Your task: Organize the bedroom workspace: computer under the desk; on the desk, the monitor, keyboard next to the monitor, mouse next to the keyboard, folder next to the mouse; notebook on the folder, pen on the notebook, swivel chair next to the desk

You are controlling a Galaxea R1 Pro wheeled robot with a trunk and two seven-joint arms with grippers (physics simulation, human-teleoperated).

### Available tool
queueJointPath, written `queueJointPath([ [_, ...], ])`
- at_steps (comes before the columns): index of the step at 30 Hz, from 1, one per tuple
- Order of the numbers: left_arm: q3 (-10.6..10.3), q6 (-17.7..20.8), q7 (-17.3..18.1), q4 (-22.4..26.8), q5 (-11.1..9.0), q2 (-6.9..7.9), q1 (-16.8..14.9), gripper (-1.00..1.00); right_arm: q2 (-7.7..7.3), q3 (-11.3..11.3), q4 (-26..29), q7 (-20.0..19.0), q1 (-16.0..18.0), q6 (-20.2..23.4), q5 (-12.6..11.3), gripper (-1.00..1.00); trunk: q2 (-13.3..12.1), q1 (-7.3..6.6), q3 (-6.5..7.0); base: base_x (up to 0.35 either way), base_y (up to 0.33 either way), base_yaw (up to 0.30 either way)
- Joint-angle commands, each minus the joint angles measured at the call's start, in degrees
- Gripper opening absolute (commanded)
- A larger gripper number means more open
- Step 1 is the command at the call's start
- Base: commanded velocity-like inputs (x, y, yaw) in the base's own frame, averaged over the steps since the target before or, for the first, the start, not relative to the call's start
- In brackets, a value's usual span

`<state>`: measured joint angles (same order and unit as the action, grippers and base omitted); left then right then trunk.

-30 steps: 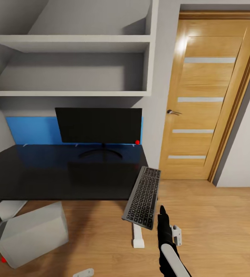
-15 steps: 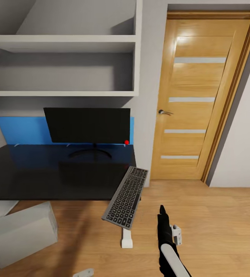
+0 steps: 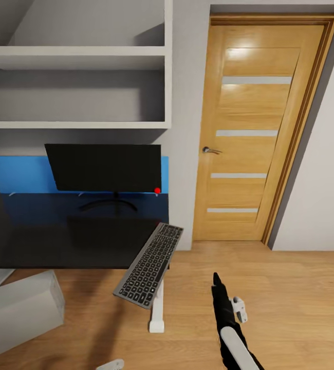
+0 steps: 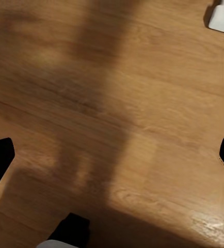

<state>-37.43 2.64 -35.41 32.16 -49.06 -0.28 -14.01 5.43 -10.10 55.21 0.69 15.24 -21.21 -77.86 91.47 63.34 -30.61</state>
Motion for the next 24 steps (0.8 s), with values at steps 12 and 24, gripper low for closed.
queueJointPath([
  [12, -0.54, -2.97, -0.37, -0.59, 0.9, 0.05, -0.06, 1.0, -4.72, -2.06, -36.41, 9.44, 13.54, 3.31, 12.86, 1.0, 0.03, 0.0, -0.06, 0.004, -0.016, 0.0],
  [24, -0.87, -5.23, -0.46, -1.8, 0.55, -0.04, -0.06, 1.0, -4.92, -3.83, -55.21, 10.14, 13.83, -14.33, 41.34, 1.0, 0.03, 0.0, -0.06, 0.0, 0.0, 0.0],
])
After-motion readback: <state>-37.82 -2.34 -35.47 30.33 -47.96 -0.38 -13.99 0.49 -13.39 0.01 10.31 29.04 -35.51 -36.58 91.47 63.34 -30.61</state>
